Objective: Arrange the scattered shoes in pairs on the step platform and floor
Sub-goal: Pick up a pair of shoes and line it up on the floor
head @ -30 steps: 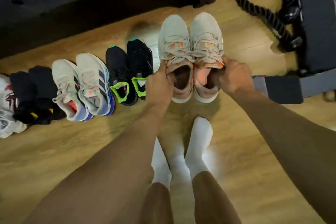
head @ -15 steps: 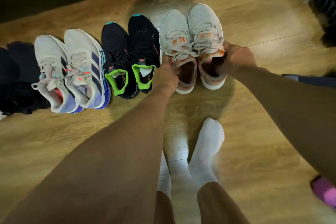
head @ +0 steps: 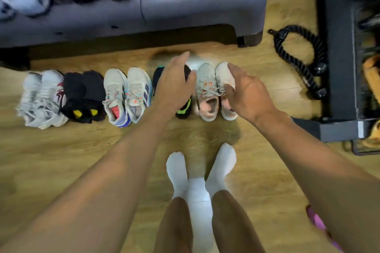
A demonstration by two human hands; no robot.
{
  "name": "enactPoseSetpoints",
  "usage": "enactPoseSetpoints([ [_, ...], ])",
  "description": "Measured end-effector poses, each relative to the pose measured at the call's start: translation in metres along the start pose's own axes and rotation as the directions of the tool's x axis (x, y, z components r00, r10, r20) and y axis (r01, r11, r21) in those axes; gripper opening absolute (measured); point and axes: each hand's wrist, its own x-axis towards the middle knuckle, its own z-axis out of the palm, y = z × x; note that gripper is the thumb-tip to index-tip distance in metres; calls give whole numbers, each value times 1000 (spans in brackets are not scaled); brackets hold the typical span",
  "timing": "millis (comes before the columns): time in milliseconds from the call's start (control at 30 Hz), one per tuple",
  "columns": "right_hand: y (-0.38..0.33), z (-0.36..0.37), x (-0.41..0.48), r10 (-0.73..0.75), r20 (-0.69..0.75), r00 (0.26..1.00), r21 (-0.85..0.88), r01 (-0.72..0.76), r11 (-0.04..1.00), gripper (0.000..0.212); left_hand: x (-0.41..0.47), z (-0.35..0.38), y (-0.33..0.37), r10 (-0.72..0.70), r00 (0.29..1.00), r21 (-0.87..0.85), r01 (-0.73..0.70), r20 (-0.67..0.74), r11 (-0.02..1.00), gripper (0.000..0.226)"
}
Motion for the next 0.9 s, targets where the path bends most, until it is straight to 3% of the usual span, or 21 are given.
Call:
enactPoseSetpoints([
  [133, -87, -116, -63, -171, -84, 982, -28, 169, 985, 50, -57, -136, 65, 197, 978, 50, -194, -63, 980, 44],
  [267, -180, -229, -150, -340, -96, 935, -106, 330, 938, 48, -146, -268, 122, 282, 948, 51, -277, -149, 959, 41],
  [367, -242, -293, -216, -498, -135, 857, -140, 481, 866, 49, -215, -349, 155, 311, 913, 57, -307, -265, 950, 41],
  [467, -286, -335, -267, -627, -136, 767, -163, 607, 778, 48, -279, -409, 182, 296, 855, 66, -297, -426, 953, 43],
  [633, -344, -384, -326, -801, -165, 575, -171, 783, 597, 48, -378, -472, 211, 276, 665, 174, -216, -694, 961, 34],
  [900, -426, -401, -427, -964, -91, 249, -161, 952, 261, 48, -538, -507, 214, 107, 487, 150, 51, -867, 987, 39],
])
